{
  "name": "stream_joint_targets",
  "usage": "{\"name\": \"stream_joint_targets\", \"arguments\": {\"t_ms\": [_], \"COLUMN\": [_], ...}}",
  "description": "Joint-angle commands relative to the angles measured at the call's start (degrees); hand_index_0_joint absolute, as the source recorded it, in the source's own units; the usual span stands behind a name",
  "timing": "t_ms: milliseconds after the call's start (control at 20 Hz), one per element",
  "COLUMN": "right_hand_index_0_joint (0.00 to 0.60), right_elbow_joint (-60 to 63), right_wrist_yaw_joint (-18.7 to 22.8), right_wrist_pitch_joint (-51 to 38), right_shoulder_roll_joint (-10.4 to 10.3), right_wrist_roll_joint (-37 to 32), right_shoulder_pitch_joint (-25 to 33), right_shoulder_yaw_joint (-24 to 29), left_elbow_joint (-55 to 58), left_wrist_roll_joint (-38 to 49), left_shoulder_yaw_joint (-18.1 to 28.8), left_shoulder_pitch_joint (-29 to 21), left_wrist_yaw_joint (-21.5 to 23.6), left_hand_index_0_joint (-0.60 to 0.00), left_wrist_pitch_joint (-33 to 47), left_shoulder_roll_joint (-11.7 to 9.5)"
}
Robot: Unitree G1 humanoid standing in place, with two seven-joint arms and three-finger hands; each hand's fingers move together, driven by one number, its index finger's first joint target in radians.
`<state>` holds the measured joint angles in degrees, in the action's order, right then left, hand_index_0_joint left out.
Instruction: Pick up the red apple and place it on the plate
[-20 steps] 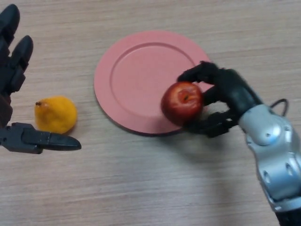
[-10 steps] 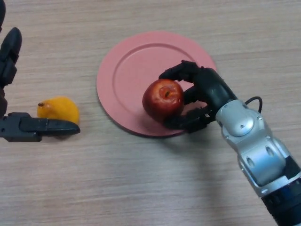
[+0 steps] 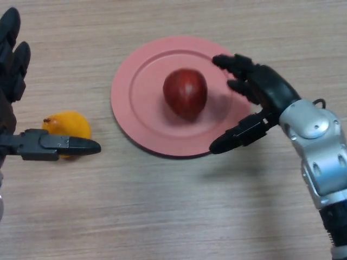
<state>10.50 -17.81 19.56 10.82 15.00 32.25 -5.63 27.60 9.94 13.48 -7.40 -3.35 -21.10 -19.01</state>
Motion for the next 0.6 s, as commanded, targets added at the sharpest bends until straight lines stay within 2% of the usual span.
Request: {"name": "stream_joint_targets", "arguments": {"t_ms": [50,100,300,450,600], "right_hand_index_0_joint": [0.000,0.000,0.000,0.000,0.000], "right_elbow_joint": [-7.8,-8.6,-22.1,-31.3,-36.1], "right_wrist_yaw_joint": [-1.5,-1.5,-4.0,-2.1,0.2], "right_wrist_pitch_joint": [-13.5,-14.7,-10.2,-4.5,1.1], "right_shoulder_roll_joint": [2.5,2.7,4.3,6.9,8.0], "right_wrist_roll_joint": [-0.6,-1.1,-5.8,-10.5,-14.8], "right_shoulder_pitch_joint": [-0.4,-1.1,-9.0,-13.0,-13.7], "right_shoulder_yaw_joint": [4.2,4.5,6.6,11.0,12.4], "left_elbow_joint": [0.0,-0.7,-0.9,1.5,2.8], "left_wrist_roll_joint": [-1.3,-1.2,-1.7,0.5,0.7], "left_shoulder_yaw_joint": [2.7,2.8,2.0,1.8,1.5], "left_shoulder_pitch_joint": [-1.8,-1.8,-1.2,-0.7,-1.0], "left_wrist_yaw_joint": [0.5,0.8,1.2,2.1,1.8], "left_hand_index_0_joint": [0.000,0.000,0.000,0.000,0.000], "left_wrist_pitch_joint": [10.3,11.3,9.5,7.0,5.2], "left_shoulder_roll_joint": [-1.0,-0.9,-1.2,-0.3,-0.7]}}
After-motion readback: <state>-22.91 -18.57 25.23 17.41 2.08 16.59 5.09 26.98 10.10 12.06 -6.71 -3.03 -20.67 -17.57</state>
